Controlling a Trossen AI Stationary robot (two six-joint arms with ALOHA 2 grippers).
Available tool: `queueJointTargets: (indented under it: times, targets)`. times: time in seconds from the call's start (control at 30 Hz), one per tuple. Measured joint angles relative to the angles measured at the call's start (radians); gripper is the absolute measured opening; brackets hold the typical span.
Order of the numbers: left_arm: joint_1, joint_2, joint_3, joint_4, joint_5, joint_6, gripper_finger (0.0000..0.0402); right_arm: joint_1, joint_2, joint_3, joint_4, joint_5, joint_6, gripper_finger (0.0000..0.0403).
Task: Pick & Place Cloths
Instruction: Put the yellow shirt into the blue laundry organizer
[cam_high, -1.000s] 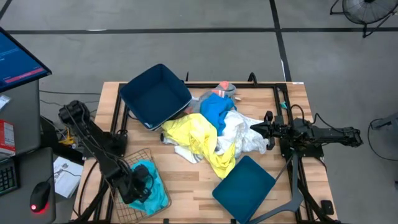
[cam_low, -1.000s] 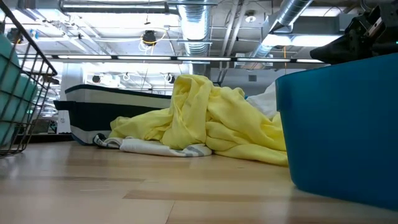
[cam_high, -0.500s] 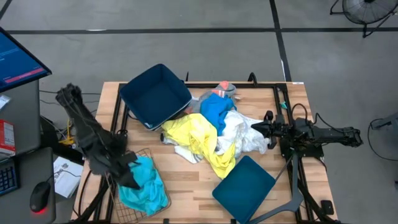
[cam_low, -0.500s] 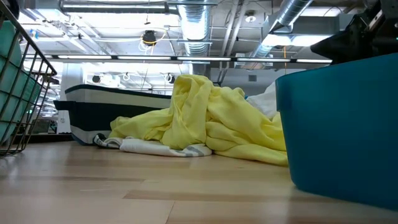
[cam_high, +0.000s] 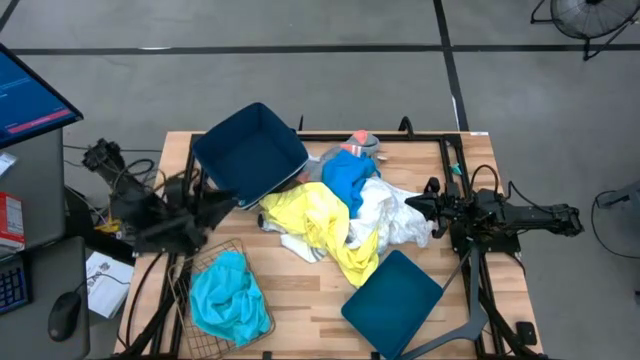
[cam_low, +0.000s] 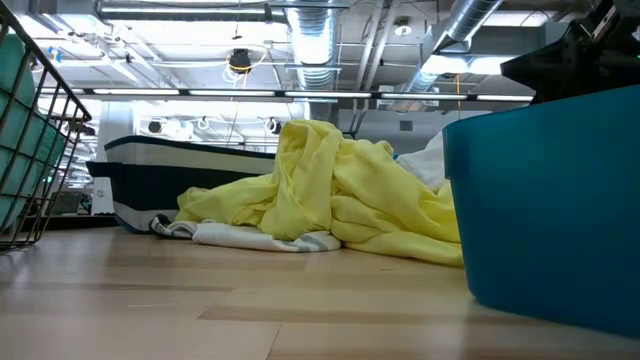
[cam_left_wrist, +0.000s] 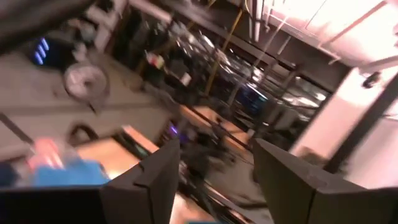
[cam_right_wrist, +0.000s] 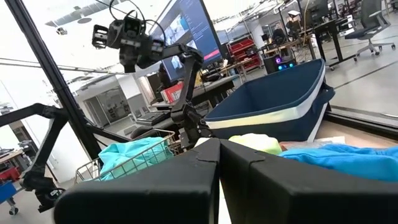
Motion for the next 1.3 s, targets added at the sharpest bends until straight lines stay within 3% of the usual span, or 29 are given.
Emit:
queueJointTargets:
  times: [0.13, 0.33, 0.5, 0.73, 1.3]
  targets:
    - [0.171, 0.053, 0.003, 0.040, 0.170, 0.122, 0.0224, 0.000, 0.000, 0.000, 0.005, 0.002, 0.000, 0.0012]
    - [0.395, 0.228, 0.085, 0.046, 0.452, 0.235, 0.0277, 0.000, 0.000, 0.000, 0.005, 0.060, 0.031, 0.0061]
    - [0.530, 0.409, 0.158, -0.016, 0.592, 0.285, 0.0303, 0.000, 0.000, 0.000, 0.005, 0.081, 0.030, 0.0097]
    - [0.658, 0.621, 0.188, -0.155, 0.675, 0.283, 0.0307, 0.000, 0.000, 0.000, 0.004, 0.081, 0.027, 0.0131]
    - [0.651, 1.008, 0.189, -0.153, 0.695, 0.252, 0.0308, 0.000, 0.000, 0.000, -0.008, 0.081, 0.027, 0.0151]
